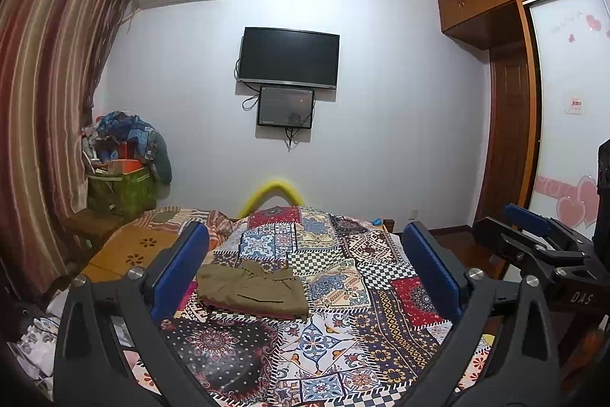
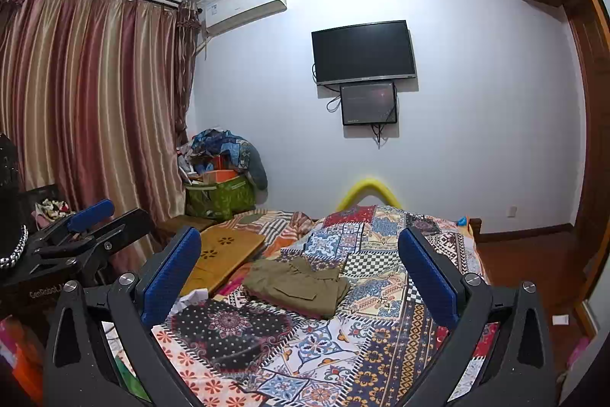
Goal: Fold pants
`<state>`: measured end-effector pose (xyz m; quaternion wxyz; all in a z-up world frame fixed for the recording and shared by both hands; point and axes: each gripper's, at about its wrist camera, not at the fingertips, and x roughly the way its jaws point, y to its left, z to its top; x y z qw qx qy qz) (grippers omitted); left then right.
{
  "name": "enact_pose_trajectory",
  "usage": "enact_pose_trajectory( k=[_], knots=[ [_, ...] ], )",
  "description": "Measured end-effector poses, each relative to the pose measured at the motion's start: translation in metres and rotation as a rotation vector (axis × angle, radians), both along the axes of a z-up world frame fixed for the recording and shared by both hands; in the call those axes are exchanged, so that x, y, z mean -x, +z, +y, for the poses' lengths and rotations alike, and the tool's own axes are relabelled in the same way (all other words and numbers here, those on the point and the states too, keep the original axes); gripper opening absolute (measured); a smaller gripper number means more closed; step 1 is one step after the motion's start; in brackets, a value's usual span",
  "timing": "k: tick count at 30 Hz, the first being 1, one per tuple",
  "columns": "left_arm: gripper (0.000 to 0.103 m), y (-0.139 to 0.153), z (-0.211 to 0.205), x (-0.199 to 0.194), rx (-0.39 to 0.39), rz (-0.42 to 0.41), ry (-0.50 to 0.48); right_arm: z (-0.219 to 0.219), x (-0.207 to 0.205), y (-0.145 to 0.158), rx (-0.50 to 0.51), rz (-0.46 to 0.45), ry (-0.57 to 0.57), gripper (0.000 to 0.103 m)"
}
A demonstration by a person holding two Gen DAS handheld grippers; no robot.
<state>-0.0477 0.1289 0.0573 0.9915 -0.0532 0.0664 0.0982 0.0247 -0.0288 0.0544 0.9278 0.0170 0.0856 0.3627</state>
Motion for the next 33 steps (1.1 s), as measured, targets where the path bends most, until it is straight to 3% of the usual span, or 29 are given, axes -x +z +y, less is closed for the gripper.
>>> enact_pose_trajectory(
  k=[33],
  knots=[
    [0.103,-0.0016,-0.0002,-0.0011,-0.006,0.017,-0.034,-0.0049,-0.0055,0.0000,0.008,0.008,-0.005,0.103]
  ],
)
